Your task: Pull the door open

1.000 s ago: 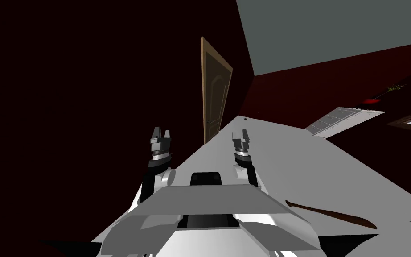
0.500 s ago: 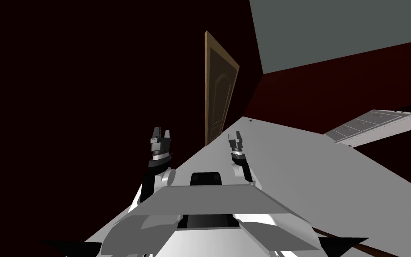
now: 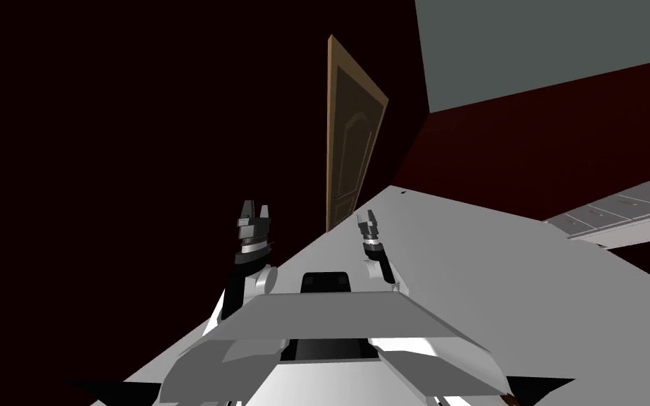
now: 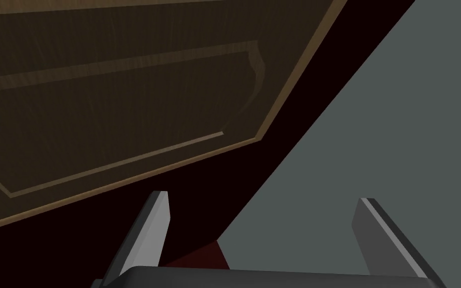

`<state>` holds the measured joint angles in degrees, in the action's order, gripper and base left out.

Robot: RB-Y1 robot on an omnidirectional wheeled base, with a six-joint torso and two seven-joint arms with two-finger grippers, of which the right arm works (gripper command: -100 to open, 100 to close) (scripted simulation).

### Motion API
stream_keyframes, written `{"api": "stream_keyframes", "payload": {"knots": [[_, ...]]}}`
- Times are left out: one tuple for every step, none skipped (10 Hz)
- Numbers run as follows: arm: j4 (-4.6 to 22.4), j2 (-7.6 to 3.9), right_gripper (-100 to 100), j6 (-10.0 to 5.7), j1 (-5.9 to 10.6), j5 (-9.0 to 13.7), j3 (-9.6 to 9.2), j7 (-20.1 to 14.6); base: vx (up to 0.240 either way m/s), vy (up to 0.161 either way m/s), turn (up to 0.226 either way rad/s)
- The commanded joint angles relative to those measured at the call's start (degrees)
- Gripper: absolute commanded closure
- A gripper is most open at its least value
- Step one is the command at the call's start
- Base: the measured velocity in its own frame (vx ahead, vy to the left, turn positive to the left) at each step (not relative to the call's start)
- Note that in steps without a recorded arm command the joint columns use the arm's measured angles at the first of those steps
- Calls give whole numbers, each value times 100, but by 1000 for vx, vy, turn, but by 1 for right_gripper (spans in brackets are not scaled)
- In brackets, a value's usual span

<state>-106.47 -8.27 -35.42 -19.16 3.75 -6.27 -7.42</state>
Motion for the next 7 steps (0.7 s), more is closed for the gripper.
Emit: {"api": "stream_keyframes", "payload": {"knots": [[231, -77, -100, -40, 88, 34, -47, -23, 85, -59, 110], [371, -124, -100, -61, 142, 54, -76, -36, 78, -45, 117], [512, -172, -100, -83, 197, 75, -105, -50, 85, -58, 120], [658, -221, -100, -106, 254, 96, -135, -63, 97, -67, 115], [807, -271, -100, -129, 312, 118, -165, -77, 92, -71, 133], [957, -321, -100, -153, 370, 140, -196, -91, 98, -65, 124], [1106, -371, -100, -176, 428, 162, -227, -105, 89, -61, 97]]}}
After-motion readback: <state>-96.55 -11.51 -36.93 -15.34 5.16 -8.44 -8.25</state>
